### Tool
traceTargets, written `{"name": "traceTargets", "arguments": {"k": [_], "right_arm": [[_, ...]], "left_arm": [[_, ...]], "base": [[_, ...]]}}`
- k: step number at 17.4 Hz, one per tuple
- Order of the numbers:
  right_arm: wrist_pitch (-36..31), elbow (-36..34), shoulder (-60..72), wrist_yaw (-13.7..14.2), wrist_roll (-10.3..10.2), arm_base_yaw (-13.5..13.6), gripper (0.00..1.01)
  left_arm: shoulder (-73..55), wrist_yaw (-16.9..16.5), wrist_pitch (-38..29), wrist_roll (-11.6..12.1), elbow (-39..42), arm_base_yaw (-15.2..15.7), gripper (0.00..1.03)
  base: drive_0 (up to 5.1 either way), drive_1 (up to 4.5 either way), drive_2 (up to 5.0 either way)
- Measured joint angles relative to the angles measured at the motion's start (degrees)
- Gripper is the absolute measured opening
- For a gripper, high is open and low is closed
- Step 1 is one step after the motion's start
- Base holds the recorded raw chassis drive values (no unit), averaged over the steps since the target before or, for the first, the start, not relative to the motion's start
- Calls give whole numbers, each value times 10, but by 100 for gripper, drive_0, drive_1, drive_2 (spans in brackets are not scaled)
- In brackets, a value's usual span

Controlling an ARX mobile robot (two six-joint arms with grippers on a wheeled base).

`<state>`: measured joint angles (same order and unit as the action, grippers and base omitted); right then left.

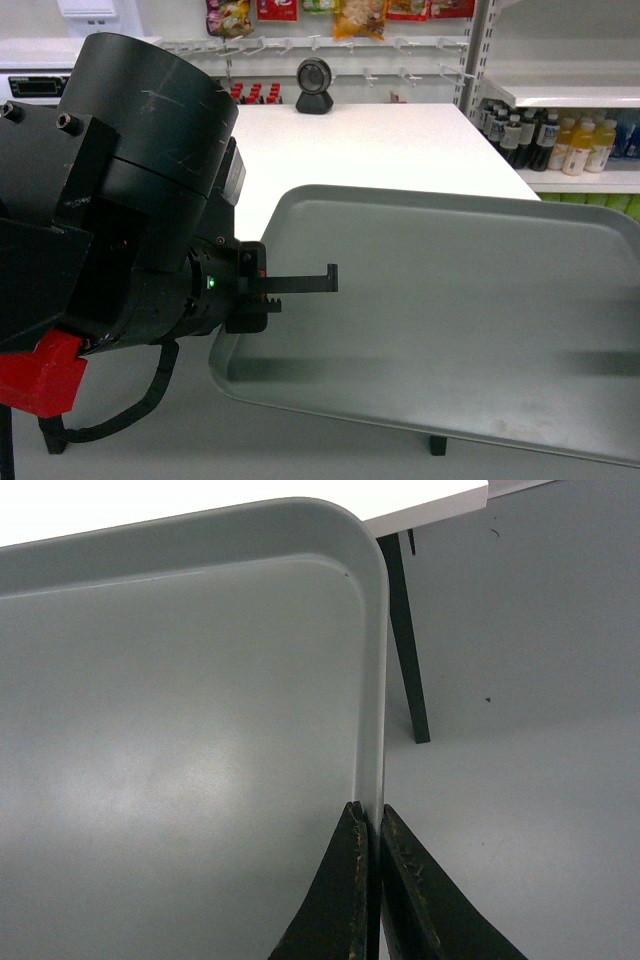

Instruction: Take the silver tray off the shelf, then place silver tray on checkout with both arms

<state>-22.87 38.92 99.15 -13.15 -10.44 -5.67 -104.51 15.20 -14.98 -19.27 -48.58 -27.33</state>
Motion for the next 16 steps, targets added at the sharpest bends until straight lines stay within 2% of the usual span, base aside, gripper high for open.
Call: {"name": "traceTargets", "arguments": {"k": [16], "right_arm": [[1, 1, 1, -1, 0, 0, 2]], "left_arm": [[0, -1, 0, 0, 0, 0, 3]], "base": [[6, 405, -394]]}}
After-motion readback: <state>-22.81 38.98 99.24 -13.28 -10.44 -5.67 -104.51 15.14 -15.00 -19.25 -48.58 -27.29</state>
